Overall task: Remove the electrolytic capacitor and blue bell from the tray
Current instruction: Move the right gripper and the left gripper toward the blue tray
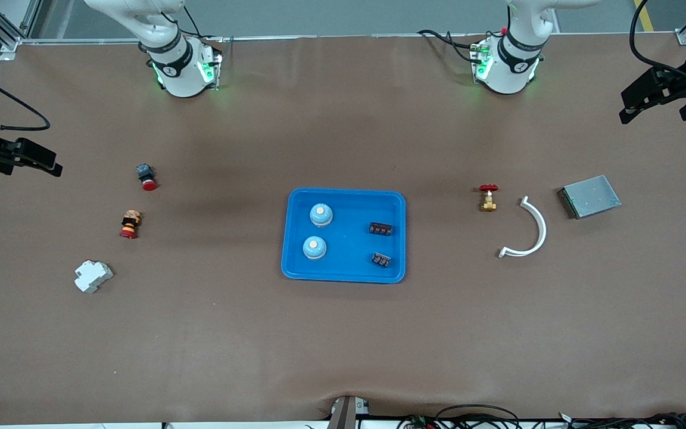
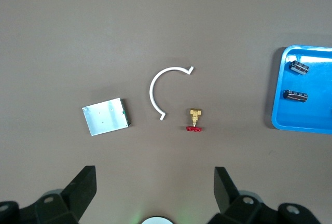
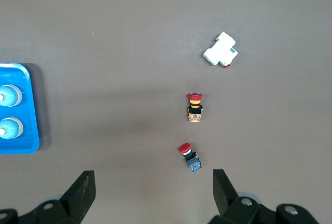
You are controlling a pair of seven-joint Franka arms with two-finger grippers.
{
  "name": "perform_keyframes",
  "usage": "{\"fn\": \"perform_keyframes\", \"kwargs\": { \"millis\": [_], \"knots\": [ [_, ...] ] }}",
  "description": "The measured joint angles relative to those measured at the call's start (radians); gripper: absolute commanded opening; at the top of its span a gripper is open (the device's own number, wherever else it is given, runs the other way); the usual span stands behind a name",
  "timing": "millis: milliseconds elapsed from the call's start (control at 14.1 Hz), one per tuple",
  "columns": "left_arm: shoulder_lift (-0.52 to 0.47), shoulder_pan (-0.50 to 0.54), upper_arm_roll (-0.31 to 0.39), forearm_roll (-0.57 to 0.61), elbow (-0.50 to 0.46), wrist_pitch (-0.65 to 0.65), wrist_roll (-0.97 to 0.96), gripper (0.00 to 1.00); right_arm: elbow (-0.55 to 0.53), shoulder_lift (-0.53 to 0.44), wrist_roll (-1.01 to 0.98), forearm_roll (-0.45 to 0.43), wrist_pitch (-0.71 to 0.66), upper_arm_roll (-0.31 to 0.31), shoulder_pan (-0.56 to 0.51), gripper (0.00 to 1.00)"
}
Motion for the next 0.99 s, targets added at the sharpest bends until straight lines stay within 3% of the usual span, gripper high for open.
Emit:
{"fn": "perform_keyframes", "kwargs": {
  "millis": [638,993],
  "knots": [
    [0.013,0.002,0.001,0.0,-0.003,-0.008,-0.001,1.0,-0.003,0.0,0.013,0.015,0.004,0.003,0.001,1.0],
    [0.052,-0.008,-0.005,0.0,-0.018,-0.019,-0.068,1.0,-0.082,0.0,0.075,0.046,0.062,0.013,0.04,1.0]
  ]
}}
